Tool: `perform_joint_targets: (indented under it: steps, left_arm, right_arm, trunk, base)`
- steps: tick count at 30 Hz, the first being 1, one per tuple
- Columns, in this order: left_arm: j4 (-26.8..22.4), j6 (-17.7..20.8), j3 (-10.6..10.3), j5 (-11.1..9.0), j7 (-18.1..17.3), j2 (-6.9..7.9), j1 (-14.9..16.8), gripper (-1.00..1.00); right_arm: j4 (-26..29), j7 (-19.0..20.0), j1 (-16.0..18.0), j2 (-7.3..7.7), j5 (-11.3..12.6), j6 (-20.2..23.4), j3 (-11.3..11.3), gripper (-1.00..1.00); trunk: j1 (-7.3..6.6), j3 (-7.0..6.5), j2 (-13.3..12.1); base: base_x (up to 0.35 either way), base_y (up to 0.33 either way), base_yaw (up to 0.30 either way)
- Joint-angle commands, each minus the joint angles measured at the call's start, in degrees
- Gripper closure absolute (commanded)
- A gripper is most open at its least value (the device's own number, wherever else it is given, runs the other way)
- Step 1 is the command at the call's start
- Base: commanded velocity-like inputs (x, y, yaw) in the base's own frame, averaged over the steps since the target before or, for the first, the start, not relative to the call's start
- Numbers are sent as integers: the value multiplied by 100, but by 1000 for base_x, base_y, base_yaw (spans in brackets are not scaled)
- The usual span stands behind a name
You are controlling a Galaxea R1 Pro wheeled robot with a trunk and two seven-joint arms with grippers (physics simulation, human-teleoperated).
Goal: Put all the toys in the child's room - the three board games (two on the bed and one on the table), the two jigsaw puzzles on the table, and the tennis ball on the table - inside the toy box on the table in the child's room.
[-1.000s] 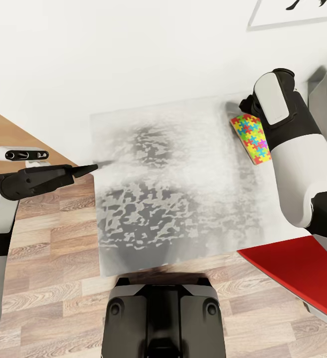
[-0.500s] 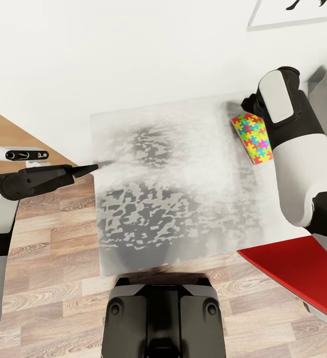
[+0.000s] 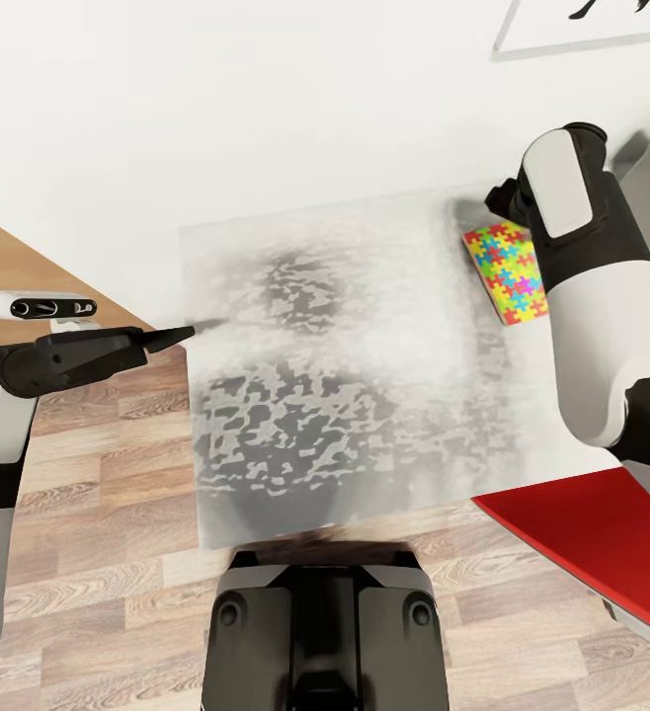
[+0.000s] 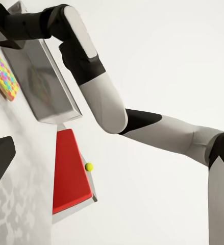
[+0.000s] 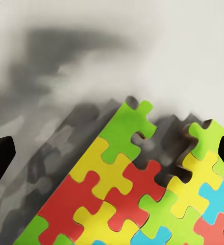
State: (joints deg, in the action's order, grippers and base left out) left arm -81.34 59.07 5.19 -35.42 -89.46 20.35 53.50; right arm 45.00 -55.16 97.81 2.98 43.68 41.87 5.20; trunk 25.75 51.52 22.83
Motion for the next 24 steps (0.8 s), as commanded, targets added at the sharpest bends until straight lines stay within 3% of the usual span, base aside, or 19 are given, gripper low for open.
perform_joint_targets:
  steps: [1,9,24]
  left_arm:
    - [-1,61,-1,0,-19,3,1,-100]
    - [-4,61,3,0,-26,4,2,-100]
    - [-3,61,7,0,-28,5,2,-100]
  right_arm:
    - [8,-44,7,12,44,26,25,-100]
    - [25,-39,21,15,44,14,-135,-100]
    - [36,-60,53,36,38,-35,-180,-100]
  trunk:
    - [3,6,9]
    - [3,6,9]
    - [3,6,9]
  base:
    - [0,0,0]
    - [0,0,0]
    - [0,0,0]
